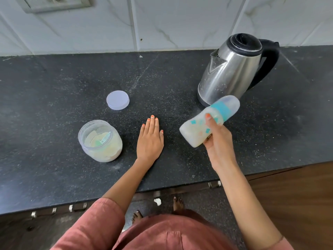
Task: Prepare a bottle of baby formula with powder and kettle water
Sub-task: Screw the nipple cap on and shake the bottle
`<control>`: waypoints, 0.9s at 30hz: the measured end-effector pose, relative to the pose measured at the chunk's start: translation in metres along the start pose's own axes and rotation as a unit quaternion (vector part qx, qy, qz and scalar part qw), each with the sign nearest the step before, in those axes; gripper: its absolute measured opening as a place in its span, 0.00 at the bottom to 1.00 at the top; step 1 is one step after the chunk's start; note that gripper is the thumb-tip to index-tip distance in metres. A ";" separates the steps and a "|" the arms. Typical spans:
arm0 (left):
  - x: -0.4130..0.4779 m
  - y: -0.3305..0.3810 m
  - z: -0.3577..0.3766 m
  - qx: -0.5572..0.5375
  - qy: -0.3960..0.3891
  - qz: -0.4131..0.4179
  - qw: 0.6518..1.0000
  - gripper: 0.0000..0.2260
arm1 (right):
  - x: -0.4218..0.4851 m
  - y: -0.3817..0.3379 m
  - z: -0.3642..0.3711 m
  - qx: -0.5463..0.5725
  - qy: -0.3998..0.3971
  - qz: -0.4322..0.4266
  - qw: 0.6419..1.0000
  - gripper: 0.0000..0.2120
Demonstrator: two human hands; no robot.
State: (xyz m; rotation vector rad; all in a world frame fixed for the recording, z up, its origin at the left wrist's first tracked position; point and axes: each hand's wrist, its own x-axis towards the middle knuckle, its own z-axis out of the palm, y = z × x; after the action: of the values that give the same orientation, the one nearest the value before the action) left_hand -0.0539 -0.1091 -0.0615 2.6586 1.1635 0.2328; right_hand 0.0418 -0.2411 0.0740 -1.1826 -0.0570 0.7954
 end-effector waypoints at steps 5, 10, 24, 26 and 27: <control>0.000 -0.001 0.001 0.003 -0.001 -0.001 1.000 0.23 | -0.018 0.012 -0.004 -0.223 -0.110 0.044 0.968 0.05; 0.000 -0.001 0.000 -0.003 0.003 0.001 1.000 0.23 | 0.000 0.001 0.000 0.023 0.015 0.001 1.000 0.04; 0.000 -0.001 0.000 0.002 -0.002 0.002 1.000 0.23 | -0.010 0.007 -0.002 -0.140 -0.058 0.006 0.988 0.05; 0.000 -0.002 0.001 -0.005 0.000 0.002 1.000 0.23 | -0.018 0.008 -0.003 -0.212 -0.101 0.019 0.972 0.07; 0.000 -0.001 0.001 -0.009 0.004 0.002 1.000 0.23 | -0.016 0.006 -0.003 -0.208 -0.099 0.015 0.973 0.07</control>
State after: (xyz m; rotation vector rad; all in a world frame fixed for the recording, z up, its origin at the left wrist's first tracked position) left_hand -0.0550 -0.1086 -0.0625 2.6476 1.1535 0.2536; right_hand 0.0280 -0.2523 0.0734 -1.4958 -0.3883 0.9554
